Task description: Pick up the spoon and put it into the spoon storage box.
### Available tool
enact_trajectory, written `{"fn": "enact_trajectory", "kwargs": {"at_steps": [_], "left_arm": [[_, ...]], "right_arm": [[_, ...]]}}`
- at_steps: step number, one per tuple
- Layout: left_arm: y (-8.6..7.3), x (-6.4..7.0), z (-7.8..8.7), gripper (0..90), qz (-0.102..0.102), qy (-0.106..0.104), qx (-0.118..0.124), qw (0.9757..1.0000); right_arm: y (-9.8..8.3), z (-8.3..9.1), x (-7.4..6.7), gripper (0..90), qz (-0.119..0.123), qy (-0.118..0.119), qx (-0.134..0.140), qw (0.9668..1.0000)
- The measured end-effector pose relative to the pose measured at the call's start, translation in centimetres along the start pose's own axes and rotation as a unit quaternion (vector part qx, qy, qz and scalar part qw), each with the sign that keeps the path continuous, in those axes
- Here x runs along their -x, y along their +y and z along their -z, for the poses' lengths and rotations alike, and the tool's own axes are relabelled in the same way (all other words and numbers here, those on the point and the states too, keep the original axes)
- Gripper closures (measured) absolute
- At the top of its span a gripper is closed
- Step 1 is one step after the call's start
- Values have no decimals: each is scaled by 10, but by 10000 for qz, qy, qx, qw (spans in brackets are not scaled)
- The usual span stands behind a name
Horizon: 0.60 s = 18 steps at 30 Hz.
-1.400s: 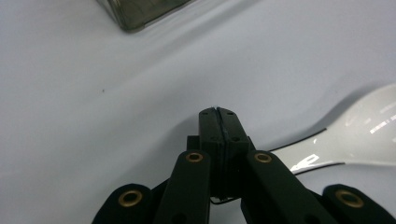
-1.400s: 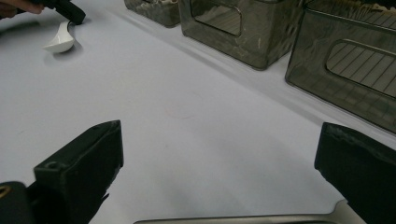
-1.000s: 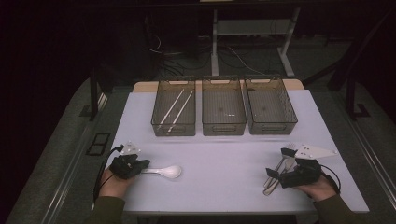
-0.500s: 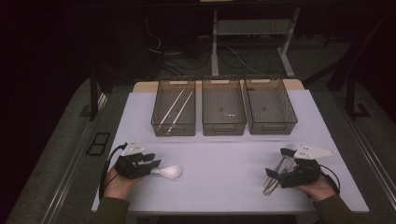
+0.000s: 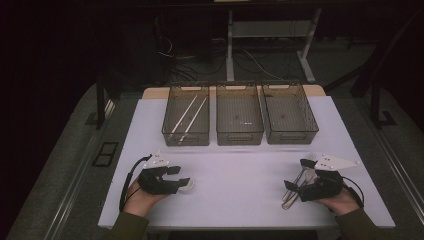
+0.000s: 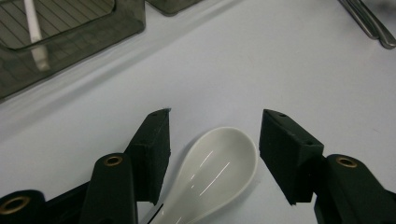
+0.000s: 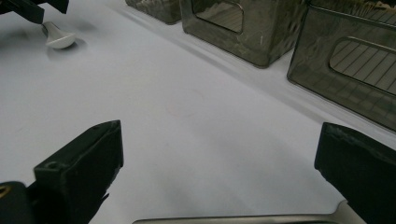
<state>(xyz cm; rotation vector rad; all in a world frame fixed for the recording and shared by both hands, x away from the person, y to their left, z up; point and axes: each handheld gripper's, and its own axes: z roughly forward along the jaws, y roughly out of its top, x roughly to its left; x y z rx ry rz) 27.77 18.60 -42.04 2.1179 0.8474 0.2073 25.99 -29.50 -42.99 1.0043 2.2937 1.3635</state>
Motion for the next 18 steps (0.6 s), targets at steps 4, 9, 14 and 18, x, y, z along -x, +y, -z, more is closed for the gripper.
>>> {"fn": "enact_trajectory", "kwargs": {"at_steps": [4,9,14,18], "left_arm": [[-3,-3,-2,410,71,-18,-28,10000],[-5,-4,-8,385,46,-75,-162,9998],[-7,-4,-14,370,-85,-97,-412,9991],[-8,-3,-16,367,-93,-110,-479,9988]], "right_arm": [[0,0,0,14,-5,-1,-4,10000],[0,0,0,14,-5,2,-8,10000],[0,0,0,14,2,1,-3,10000],[0,0,0,14,0,-6,-2,10000]]}}
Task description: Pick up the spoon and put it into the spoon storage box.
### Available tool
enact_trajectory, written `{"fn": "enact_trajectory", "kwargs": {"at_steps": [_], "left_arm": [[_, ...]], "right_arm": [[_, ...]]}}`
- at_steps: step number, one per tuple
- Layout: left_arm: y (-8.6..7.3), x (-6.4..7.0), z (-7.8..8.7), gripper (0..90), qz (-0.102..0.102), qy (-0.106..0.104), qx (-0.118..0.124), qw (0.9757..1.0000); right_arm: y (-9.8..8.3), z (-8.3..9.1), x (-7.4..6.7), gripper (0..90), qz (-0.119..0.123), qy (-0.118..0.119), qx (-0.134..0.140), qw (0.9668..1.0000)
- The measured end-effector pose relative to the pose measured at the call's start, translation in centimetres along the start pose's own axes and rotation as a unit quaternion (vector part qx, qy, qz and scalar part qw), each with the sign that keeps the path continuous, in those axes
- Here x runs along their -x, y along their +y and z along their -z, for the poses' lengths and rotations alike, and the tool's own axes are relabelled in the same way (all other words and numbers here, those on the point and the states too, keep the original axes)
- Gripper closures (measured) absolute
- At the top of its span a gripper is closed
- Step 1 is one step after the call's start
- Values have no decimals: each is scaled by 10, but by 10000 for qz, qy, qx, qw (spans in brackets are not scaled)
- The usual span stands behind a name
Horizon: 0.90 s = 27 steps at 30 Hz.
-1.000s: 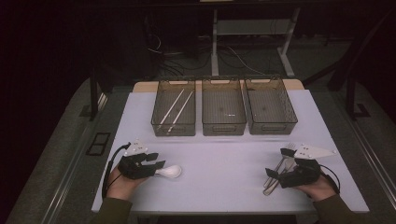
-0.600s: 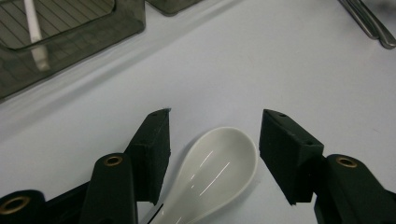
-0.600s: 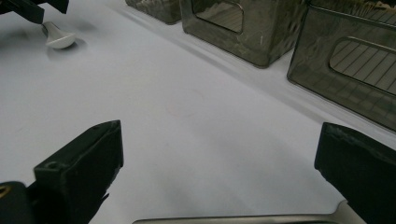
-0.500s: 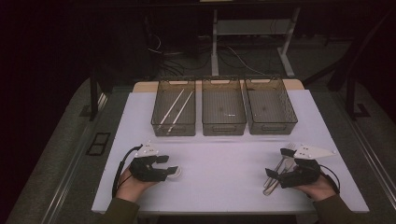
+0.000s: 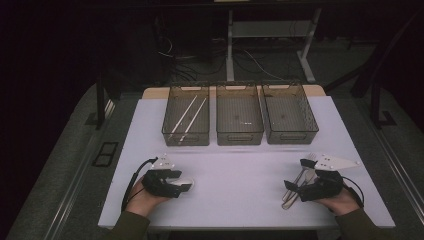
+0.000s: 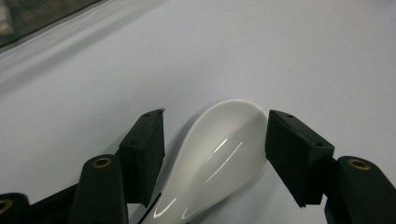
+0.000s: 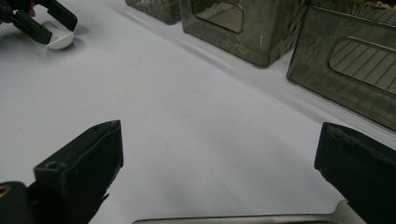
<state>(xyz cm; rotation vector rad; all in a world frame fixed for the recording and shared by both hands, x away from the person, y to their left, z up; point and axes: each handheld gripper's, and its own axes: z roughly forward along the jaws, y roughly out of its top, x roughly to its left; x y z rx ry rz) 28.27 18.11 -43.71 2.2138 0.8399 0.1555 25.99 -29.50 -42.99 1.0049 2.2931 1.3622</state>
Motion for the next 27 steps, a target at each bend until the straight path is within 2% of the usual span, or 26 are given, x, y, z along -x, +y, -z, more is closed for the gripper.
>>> {"fn": "enact_trajectory", "kwargs": {"at_steps": [1,5,12,14,16,17,21,23,24,26,27], "left_arm": [[0,-1,0,367,-89,-2,-85,9999],[0,1,-2,368,-137,-10,-197,9997],[-1,2,-4,393,-339,-75,-341,9988],[-2,3,-3,426,-336,-138,-343,9988],[-2,2,-3,453,-453,-186,-349,9982],[-2,3,-3,476,-430,-256,-327,9982],[-3,4,-2,543,-515,-289,-384,9975],[-2,2,0,581,-693,-311,-449,9961],[-3,3,0,610,-669,-341,-465,9961],[-3,4,0,663,-774,-405,-489,9950],[-3,6,0,685,-764,-408,-503,9950]], "right_arm": [[0,0,0,14,1,-1,-1,10000],[0,0,0,14,-2,2,-2,10000],[0,0,0,14,1,4,-3,10000],[0,0,0,14,3,4,-5,10000],[0,0,0,14,6,8,-4,10000],[0,0,0,14,0,11,-11,10000],[0,0,0,14,0,15,-15,10000],[0,0,-1,14,1,19,-17,10000],[0,0,-1,14,4,17,-18,10000],[0,0,-1,14,3,17,-19,10000],[0,0,-1,14,5,18,-20,10000]]}}
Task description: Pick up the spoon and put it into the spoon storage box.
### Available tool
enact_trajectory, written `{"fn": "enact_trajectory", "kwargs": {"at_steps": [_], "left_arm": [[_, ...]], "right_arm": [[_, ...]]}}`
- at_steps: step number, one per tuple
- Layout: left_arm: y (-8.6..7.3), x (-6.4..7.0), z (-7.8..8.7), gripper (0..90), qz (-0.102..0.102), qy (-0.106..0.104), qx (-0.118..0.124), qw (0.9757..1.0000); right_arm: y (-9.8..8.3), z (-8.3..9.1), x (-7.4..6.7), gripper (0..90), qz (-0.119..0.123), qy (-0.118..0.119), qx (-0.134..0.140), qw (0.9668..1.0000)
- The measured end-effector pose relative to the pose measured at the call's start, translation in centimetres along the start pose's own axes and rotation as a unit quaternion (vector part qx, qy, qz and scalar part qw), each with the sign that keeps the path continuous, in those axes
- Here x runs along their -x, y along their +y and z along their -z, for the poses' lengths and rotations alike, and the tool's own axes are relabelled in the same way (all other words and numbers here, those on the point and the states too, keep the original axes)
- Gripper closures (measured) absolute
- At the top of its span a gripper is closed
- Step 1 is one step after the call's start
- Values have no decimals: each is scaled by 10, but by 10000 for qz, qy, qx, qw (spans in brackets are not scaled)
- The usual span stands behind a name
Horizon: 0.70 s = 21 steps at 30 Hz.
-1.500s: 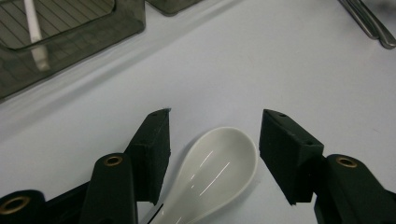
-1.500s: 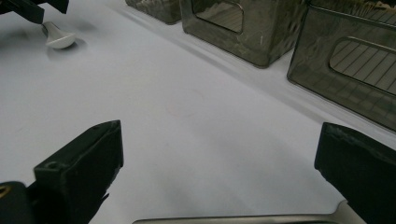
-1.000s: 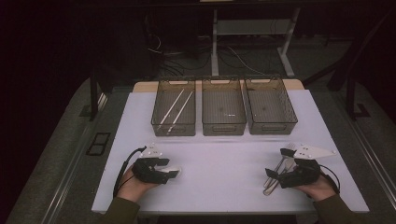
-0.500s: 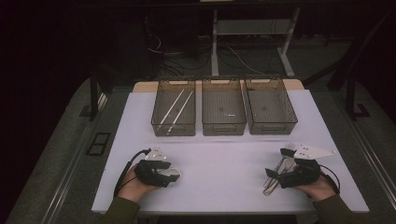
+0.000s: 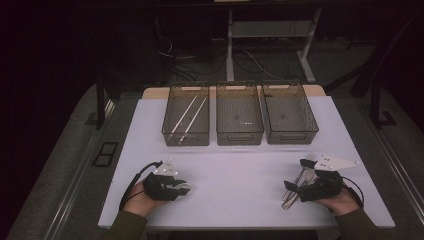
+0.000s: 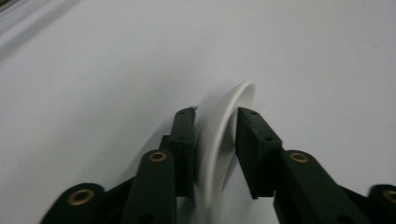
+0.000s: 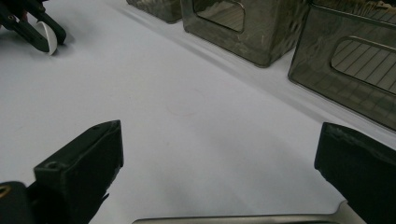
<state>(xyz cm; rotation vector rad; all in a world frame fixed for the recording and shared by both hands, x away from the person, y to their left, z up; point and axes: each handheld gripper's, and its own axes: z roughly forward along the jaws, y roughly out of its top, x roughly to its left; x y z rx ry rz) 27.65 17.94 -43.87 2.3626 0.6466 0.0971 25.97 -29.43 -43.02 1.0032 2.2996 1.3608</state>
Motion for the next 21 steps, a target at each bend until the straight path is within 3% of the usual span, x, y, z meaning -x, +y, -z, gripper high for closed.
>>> {"fn": "enact_trajectory", "kwargs": {"at_steps": [4,21], "left_arm": [[3,3,-1,736,-250,66,-105,9996],[7,7,-2,764,-285,188,-253,9991]], "right_arm": [[0,0,0,14,0,3,-3,10000],[0,-1,0,14,8,21,-12,10000]]}}
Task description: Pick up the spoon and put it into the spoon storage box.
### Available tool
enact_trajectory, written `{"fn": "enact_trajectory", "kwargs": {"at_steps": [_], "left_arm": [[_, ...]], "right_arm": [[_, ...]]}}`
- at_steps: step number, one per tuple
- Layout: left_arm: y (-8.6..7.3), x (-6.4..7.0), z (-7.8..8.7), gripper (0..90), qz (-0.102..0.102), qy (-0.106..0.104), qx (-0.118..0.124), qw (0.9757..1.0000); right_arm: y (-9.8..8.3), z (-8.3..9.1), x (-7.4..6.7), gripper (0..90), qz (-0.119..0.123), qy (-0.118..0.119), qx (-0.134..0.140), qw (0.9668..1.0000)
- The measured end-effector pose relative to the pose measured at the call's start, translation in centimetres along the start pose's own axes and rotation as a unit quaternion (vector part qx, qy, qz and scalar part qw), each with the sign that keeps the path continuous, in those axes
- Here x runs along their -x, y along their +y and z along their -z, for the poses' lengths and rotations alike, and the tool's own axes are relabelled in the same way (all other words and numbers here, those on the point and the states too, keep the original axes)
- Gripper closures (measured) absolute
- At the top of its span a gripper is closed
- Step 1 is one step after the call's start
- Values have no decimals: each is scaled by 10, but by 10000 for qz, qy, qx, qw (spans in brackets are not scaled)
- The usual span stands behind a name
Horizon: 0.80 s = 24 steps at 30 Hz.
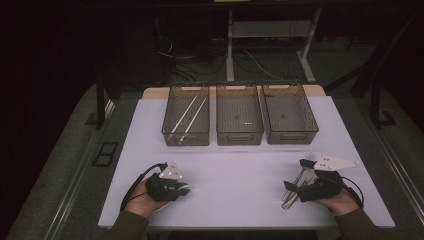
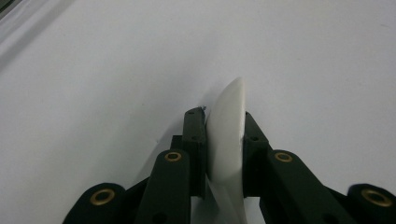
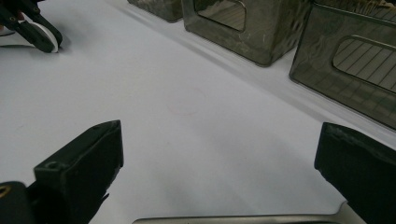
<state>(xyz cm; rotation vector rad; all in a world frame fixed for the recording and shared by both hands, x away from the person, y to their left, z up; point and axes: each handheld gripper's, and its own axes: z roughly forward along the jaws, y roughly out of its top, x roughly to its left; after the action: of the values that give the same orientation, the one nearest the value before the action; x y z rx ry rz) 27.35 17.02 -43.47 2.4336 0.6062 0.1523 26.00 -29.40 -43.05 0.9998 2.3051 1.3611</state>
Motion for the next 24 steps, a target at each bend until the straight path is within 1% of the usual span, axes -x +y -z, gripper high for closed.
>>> {"fn": "enact_trajectory", "kwargs": {"at_steps": [3,4,5,10,11,12,13,18,21,22,23,24], "left_arm": [[2,1,-1,765,46,27,24,10000],[3,0,-1,765,-30,43,15,10000],[4,2,-2,765,67,52,18,10000],[8,4,-1,765,149,82,102,9998],[9,4,-1,765,214,91,119,9997],[9,3,0,765,218,87,169,9996],[9,4,1,765,313,94,184,9993],[11,2,5,765,495,92,343,9981],[13,1,8,765,495,98,423,9978],[14,2,8,765,531,108,465,9975],[15,1,9,765,507,98,522,9973],[15,1,9,765,563,86,561,9968]], "right_arm": [[0,0,0,14,0,3,1,10000],[0,0,0,14,-4,4,3,10000],[0,0,0,14,-6,1,8,10000],[0,0,0,14,-10,6,6,10000],[0,0,0,14,-9,6,5,10000],[0,0,0,14,-6,4,4,10000],[0,0,0,14,-5,5,6,10000],[0,0,0,14,-4,-5,-6,10000],[0,0,0,14,-18,-17,-17,10000],[0,-1,0,14,-21,-10,-19,10000],[0,-1,0,14,-29,-5,-24,10000],[0,-2,0,14,-47,38,-13,10000]]}}
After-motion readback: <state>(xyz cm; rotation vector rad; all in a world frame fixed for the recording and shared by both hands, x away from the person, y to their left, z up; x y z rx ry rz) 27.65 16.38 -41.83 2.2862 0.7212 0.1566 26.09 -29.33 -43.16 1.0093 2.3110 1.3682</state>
